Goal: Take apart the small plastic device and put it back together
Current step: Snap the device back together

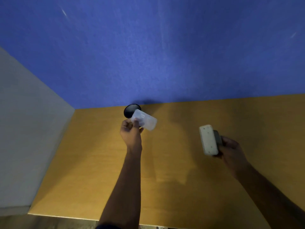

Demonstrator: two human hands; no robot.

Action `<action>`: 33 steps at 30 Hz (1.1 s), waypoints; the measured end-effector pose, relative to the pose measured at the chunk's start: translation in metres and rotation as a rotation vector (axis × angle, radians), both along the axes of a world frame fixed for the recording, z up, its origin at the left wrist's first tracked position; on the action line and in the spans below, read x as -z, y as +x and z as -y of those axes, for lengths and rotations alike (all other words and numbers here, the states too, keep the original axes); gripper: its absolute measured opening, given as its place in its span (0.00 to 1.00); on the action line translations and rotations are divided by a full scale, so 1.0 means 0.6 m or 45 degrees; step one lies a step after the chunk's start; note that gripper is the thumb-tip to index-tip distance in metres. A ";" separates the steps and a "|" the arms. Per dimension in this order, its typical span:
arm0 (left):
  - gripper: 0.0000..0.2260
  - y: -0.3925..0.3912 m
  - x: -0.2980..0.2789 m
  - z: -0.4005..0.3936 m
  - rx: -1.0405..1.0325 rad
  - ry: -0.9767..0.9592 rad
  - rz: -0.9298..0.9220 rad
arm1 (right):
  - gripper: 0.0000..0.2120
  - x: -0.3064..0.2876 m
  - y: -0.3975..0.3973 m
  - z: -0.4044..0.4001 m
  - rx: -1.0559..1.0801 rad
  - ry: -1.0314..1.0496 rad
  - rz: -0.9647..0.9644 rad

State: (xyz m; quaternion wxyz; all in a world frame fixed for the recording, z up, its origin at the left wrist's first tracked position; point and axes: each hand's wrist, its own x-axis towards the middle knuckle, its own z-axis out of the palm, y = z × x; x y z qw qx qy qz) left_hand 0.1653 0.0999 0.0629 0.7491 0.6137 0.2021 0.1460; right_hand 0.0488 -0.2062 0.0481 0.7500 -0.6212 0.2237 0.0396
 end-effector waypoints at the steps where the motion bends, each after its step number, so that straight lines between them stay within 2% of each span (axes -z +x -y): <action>1: 0.04 -0.020 -0.003 0.017 0.035 -0.070 -0.036 | 0.15 -0.011 0.001 -0.006 -0.028 -0.066 0.028; 5: 0.06 -0.095 -0.005 0.087 0.208 -0.212 -0.190 | 0.10 -0.053 0.007 -0.037 -0.110 -0.498 0.263; 9: 0.03 -0.169 -0.005 0.147 0.437 -0.210 -0.260 | 0.09 -0.086 -0.006 -0.055 -0.217 -1.084 0.717; 14: 0.10 -0.227 -0.010 0.189 0.635 -0.181 -0.233 | 0.15 -0.087 -0.038 -0.050 -0.418 -1.670 0.886; 19: 0.12 -0.238 -0.019 0.204 0.708 -0.276 -0.220 | 0.18 -0.064 -0.059 -0.040 -0.365 -1.869 0.966; 26: 0.13 -0.244 -0.021 0.214 0.702 -0.332 -0.257 | 0.13 -0.060 -0.076 -0.026 -0.272 -2.106 1.080; 33: 0.12 -0.248 -0.022 0.222 0.652 -0.318 -0.291 | 0.13 -0.061 -0.087 -0.028 -0.210 -2.166 1.054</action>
